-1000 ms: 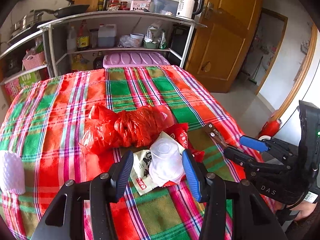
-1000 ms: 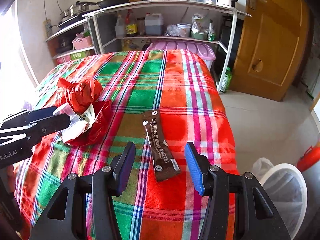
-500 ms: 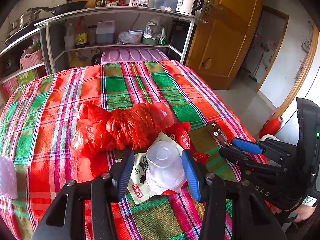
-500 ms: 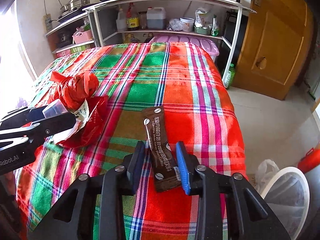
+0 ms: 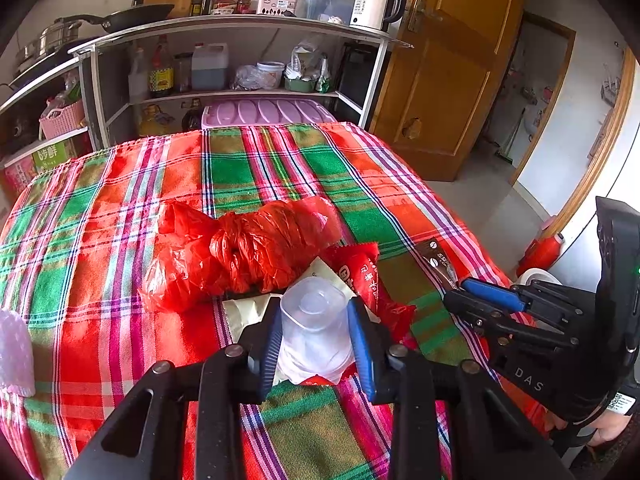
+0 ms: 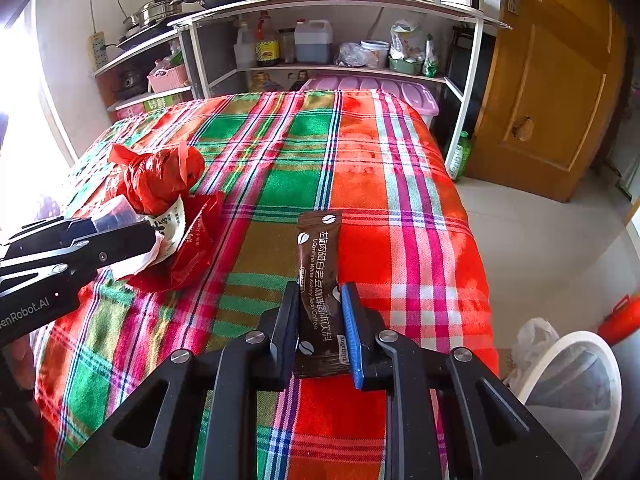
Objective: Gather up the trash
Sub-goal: 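Grasp the clear plastic cup with the left tool while the right tool grasps the brown coffee packet, then carry the plastic cup and coffee packet with both tools over the bin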
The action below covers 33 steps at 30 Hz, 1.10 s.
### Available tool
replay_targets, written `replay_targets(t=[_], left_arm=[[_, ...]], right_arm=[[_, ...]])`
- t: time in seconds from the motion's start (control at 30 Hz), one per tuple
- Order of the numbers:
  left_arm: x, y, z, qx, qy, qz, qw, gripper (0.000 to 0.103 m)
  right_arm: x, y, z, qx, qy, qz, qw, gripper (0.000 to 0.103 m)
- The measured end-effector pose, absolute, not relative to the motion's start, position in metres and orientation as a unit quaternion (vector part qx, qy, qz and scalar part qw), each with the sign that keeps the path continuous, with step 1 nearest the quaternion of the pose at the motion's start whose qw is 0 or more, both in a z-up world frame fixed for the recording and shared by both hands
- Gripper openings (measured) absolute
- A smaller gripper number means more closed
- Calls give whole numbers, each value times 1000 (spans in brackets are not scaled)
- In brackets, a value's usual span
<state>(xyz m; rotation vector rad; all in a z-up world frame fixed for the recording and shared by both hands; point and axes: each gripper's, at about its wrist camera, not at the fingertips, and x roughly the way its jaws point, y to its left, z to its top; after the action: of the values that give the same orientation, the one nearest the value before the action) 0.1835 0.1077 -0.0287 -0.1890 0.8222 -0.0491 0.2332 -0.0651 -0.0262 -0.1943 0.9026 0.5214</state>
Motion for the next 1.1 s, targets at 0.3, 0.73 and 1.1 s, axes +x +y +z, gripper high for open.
replay_targets(t=[0.3, 0.73, 1.1], left_arm=[[174, 100, -20, -81, 391, -31, 916, 33], [155, 75, -3, -62, 379, -54, 922, 33], [149, 34, 11, -47, 368, -92, 924, 33]], right_arm=[[220, -75, -17, -77, 421, 249, 869, 22], [190, -98, 1, -54, 401, 236, 884, 21], [162, -147, 22, -25, 376, 188, 907, 21]])
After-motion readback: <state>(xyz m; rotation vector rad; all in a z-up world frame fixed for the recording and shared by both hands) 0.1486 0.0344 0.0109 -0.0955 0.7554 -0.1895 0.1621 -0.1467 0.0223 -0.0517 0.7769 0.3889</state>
